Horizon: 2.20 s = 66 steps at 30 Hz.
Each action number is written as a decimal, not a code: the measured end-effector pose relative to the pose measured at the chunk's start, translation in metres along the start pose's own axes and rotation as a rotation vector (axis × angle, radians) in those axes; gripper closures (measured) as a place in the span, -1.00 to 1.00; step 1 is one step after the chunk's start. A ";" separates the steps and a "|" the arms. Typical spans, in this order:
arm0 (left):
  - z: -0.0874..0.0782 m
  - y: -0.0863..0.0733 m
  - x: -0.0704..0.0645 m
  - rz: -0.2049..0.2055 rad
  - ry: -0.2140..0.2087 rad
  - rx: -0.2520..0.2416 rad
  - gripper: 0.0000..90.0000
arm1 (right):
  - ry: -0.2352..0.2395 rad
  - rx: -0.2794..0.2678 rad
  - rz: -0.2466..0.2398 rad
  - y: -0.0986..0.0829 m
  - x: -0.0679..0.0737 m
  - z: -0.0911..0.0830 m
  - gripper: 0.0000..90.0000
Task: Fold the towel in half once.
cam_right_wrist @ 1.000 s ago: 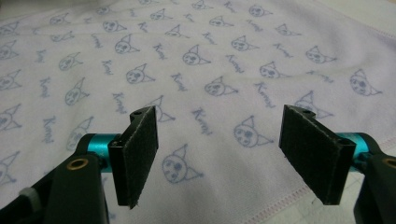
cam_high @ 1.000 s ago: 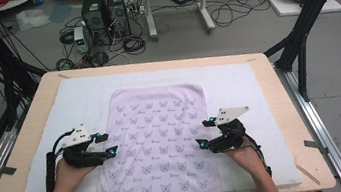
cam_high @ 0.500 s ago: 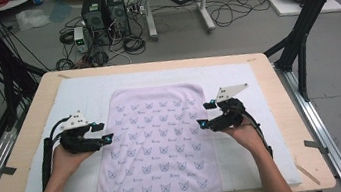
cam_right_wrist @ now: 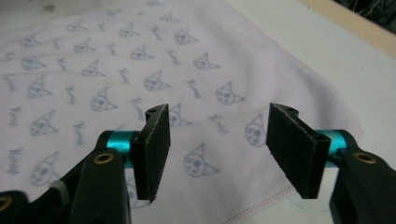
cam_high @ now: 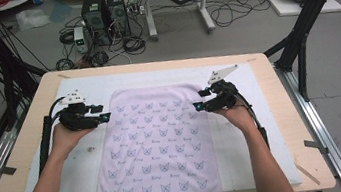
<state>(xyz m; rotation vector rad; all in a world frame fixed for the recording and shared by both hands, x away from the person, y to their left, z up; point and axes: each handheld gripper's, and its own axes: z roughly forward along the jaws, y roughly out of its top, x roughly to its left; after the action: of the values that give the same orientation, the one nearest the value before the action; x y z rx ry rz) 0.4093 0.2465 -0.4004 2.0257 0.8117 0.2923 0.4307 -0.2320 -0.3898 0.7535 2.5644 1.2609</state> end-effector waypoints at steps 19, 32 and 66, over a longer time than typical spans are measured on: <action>0.050 -0.016 0.010 -0.002 0.124 0.130 0.44 | -0.113 0.064 0.092 -0.041 -0.022 0.036 0.27; 0.039 -0.002 0.012 -0.014 0.110 0.136 0.93 | -0.087 0.053 0.084 -0.036 -0.019 0.026 0.96; -0.007 -0.023 -0.010 -0.018 -0.013 0.038 0.36 | 0.016 -0.003 0.089 -0.037 0.020 -0.026 0.28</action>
<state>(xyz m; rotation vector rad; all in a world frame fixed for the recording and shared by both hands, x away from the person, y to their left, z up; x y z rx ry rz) 0.3880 0.2530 -0.4149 2.0524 0.8333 0.2553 0.3909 -0.2586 -0.4015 0.8699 2.5663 1.3016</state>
